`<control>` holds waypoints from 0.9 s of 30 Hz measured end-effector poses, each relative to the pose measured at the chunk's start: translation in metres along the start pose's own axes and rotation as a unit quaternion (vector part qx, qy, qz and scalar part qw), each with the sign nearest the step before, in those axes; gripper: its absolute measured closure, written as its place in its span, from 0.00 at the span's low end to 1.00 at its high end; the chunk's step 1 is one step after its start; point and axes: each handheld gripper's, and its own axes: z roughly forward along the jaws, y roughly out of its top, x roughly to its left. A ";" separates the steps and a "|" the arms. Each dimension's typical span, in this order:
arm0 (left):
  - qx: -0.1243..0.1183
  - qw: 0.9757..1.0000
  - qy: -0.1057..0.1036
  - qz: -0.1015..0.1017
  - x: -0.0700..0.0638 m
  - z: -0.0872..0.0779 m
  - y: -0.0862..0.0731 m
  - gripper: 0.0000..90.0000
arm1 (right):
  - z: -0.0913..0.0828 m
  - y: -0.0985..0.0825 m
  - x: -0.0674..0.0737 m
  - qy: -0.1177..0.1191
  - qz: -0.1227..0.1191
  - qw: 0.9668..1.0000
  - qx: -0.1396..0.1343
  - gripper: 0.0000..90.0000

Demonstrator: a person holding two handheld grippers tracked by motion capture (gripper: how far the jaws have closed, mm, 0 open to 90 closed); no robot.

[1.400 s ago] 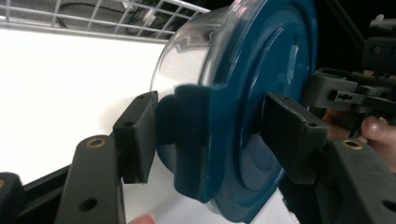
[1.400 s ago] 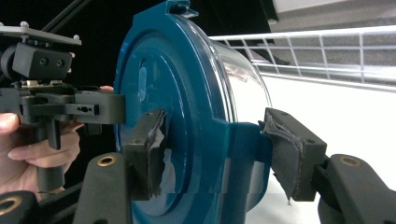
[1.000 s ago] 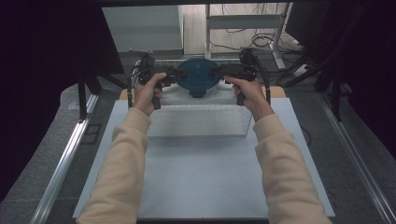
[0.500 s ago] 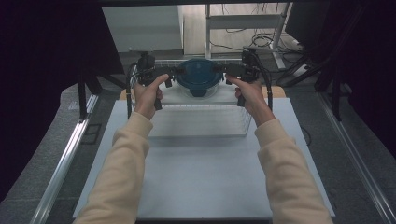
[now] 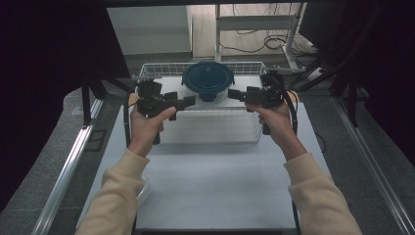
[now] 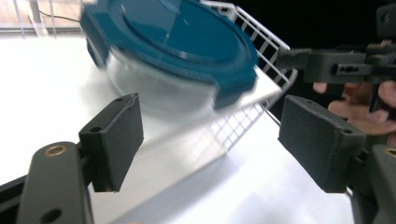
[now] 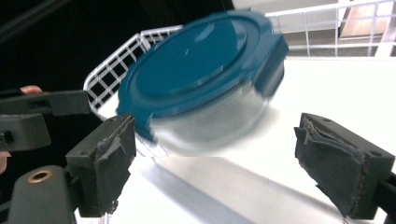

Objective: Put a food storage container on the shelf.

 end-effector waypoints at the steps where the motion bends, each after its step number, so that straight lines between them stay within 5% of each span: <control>1: 0.000 1.000 0.001 0.002 -0.001 -0.003 -0.005 0.25 | -0.005 -0.003 0.002 0.000 -0.009 1.000 0.001 0.15; 10: 0.010 1.000 -0.011 0.008 0.000 -0.016 -0.055 0.26 | -0.032 -0.044 0.010 -0.004 -0.051 0.999 0.006 0.19; 15: 0.031 0.999 -0.002 0.017 0.000 -0.018 -0.088 0.25 | -0.039 -0.077 0.007 0.023 -0.056 0.998 0.002 0.19; 27: 0.067 0.997 0.009 0.029 0.001 -0.038 -0.147 0.25 | -0.051 -0.150 -0.005 -0.008 -0.061 0.997 0.040 0.21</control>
